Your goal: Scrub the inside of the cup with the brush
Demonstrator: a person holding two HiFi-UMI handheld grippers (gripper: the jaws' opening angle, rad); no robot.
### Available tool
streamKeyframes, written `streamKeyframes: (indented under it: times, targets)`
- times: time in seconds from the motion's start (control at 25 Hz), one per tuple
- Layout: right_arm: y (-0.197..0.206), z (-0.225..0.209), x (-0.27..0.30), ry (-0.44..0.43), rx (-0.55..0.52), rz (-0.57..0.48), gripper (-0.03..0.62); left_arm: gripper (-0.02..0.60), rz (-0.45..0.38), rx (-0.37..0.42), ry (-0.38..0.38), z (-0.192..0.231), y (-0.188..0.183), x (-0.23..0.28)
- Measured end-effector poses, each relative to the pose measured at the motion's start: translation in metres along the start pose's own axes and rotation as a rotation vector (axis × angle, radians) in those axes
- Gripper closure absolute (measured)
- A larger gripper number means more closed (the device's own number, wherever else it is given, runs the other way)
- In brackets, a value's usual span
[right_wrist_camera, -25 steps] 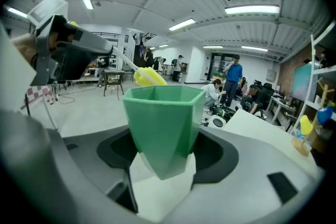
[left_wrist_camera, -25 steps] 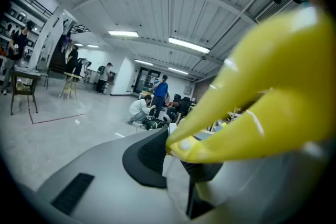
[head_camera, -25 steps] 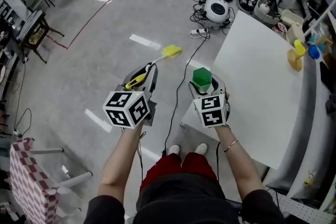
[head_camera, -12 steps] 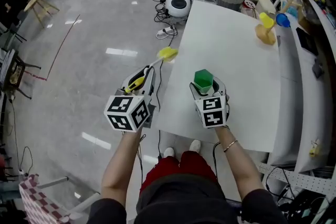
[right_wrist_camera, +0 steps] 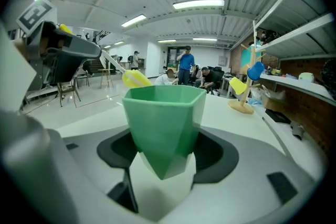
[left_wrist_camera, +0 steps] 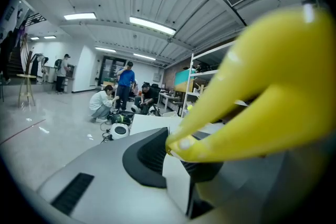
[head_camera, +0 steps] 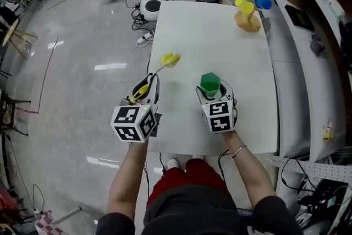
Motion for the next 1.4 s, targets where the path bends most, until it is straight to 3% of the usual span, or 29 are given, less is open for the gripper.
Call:
streamKeyframes:
  times: [0.52, 1.4]
  targets:
    - [0.059, -0.068, 0.012, 0.09, 0.112, 0.043, 0.283, 0.537, 0.105, 0.036, 0.067, -0.052, 0.039, 0.086]
    - [0.076, -0.078, 0.03, 0.082, 0.154, 0.091, 0.283, 0.537, 0.136, 0.025, 0.09, -0.063, 0.048, 0.117]
Point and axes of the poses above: the fingertips, and each gripper's own axes: x forward along the fingers, z to its left, y out of its underside, the point moved 5 cm from there along -x, backward along the fingers, and after that the axes turned 14 degrees about -x, right-handed, at the moved point
